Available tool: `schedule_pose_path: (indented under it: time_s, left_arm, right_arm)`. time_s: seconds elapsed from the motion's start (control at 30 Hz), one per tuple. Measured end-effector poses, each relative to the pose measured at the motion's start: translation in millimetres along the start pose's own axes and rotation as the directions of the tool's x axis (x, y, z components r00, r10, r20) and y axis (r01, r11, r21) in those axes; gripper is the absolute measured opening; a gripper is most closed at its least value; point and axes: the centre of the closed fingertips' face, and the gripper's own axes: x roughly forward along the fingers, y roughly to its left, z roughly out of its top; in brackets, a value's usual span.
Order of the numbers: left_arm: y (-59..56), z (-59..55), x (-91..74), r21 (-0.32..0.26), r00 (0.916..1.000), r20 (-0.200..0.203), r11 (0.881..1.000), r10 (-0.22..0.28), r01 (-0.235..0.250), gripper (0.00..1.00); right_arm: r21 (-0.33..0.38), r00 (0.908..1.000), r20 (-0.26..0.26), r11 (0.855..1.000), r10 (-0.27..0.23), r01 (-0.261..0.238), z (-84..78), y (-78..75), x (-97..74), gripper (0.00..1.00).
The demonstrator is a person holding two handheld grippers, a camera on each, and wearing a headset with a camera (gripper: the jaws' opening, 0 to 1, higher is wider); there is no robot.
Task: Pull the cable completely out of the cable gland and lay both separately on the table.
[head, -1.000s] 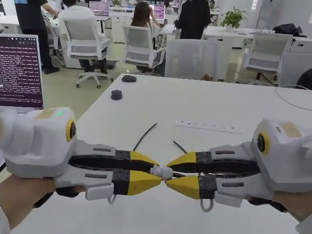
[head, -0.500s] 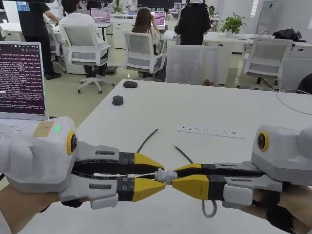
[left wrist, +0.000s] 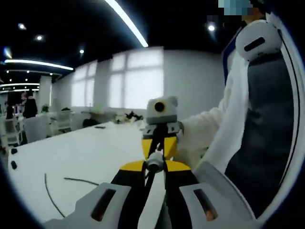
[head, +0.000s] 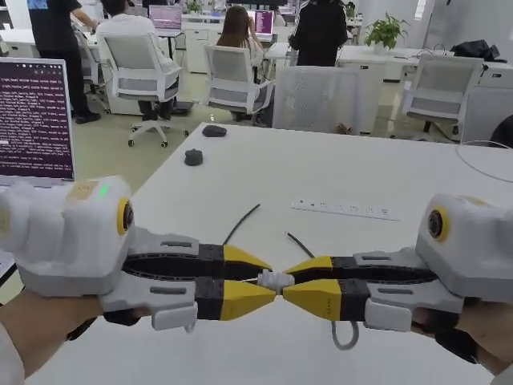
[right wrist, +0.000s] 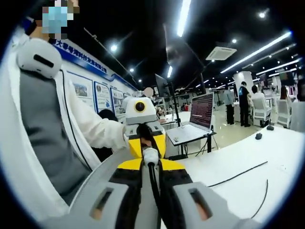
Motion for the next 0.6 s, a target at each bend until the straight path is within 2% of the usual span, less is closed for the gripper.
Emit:
schedule_pose_path:
  time_s: [0.07, 0.1, 0.17, 0.23, 0.27, 0.33, 0.43, 0.5, 0.6]
  left_arm:
    - [-0.2, -3.7, 0.4, -0.073, 0.9999, -0.016, 0.997, -0.003, 0.002, 0.15]
    - [0.7, -5.4, 0.7, -0.123, 0.9998, -0.02, 0.992, -0.008, 0.005, 0.15]
    - [2.6, -7.0, 0.8, -0.144, 0.9999, -0.013, 0.99, -0.01, 0.008, 0.15]
    - [2.8, -9.4, 0.9, -0.208, 0.9998, -0.011, 0.978, -0.017, 0.015, 0.15]
    - [4.0, -10.1, 0.9, -0.217, 0.9998, -0.008, 0.976, -0.017, 0.015, 0.15]
    - [5.9, -11.3, 0.8, -0.215, 0.9999, 0.0, 0.976, -0.012, 0.012, 0.15]
    - [5.4, -10.0, -0.2, -0.211, 0.9999, 0.01, 0.977, -0.014, 0.016, 0.15]
    - [5.8, -7.9, -2.6, -0.199, 0.9997, 0.019, 0.98, -0.014, 0.018, 0.15]
    - [7.0, -6.0, -4.2, -0.155, 0.9996, 0.024, 0.988, -0.016, 0.02, 0.16]
  right_arm:
    - [-0.04, 0.9999, -0.016, 0.999, -0.002, 0.002, -2.0, 0.3, 0.1, 0.11]
    - [-0.103, 0.9996, -0.028, 0.995, -0.007, 0.004, -3.6, 0.1, 0.1, 0.11]
    - [-0.179, 0.9991, -0.039, 0.984, -0.014, 0.007, -5.3, -1.0, 0.1, 0.11]
    - [-0.214, 0.9985, -0.051, 0.977, -0.019, 0.008, -7.7, -1.6, -0.1, 0.11]
    - [-0.234, 0.9982, -0.054, 0.972, -0.026, 0.012, -8.4, -2.9, -0.1, 0.11]
    - [-0.246, 0.9977, -0.057, 0.969, -0.035, 0.02, -8.9, -4.6, -0.1, 0.12]
    - [-0.193, 0.9958, -0.085, 0.981, -0.035, 0.018, -14.0, -7.9, -2.9, 0.12]
    - [-0.208, 0.9916, -0.101, 0.977, -0.08, 0.058, -17.2, -16.1, -6.7, 0.15]
    - [-0.175, 0.9914, -0.097, 0.982, -0.088, 0.07, -16.6, -15.4, -7.6, 0.1]
